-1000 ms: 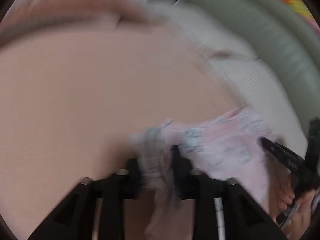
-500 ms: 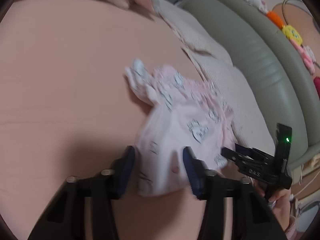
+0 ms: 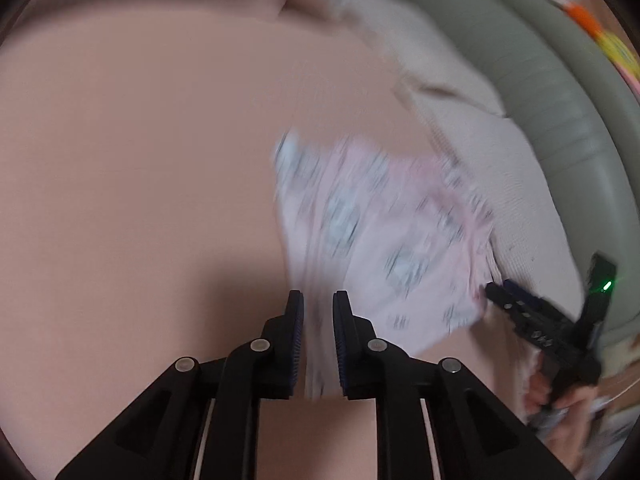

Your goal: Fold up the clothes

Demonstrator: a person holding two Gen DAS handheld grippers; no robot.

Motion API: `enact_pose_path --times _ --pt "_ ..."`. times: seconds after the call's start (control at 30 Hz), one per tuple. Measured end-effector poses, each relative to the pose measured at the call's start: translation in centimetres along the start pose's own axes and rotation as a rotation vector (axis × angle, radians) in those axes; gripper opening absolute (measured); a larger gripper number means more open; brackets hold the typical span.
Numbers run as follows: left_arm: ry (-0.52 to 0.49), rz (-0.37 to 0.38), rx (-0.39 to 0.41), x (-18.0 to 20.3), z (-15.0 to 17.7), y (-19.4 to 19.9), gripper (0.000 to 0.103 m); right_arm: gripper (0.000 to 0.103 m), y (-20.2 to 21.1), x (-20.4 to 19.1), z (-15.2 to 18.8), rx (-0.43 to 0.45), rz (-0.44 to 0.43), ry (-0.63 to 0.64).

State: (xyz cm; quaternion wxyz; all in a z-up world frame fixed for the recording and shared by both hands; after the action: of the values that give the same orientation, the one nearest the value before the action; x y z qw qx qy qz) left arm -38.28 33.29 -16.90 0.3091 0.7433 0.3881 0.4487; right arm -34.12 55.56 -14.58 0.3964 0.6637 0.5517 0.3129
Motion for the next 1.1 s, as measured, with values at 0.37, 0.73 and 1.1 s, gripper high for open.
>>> enact_pose_path --times 0.37,0.73,1.1 --pt "-0.21 -0.046 -0.044 2.6 -3.2 -7.5 0.013 0.061 -3.8 1.0 -0.3 -0.068 -0.053 0.086" --pt "-0.464 -0.034 -0.093 8.8 5.0 -6.5 0.013 0.063 -1.4 -2.4 1.2 -0.016 -0.044 0.199" --pt "-0.383 -0.087 -0.065 4.5 7.6 -3.5 0.017 0.068 -1.3 2.6 4.4 -0.052 0.052 0.061"
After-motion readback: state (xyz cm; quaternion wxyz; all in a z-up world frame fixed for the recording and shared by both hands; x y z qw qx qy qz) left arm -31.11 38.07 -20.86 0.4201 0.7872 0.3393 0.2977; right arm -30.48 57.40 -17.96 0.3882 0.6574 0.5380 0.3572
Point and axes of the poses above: each gripper's, at about its wrist camera, not at the fingertips, and y roughly against the way its jaws point, x to its right, z to its underside, the point moved 2 cm from there along -y, roughly the way its jaws point, and after that the axes turned 2 degrees about x, right-handed, at the moved point
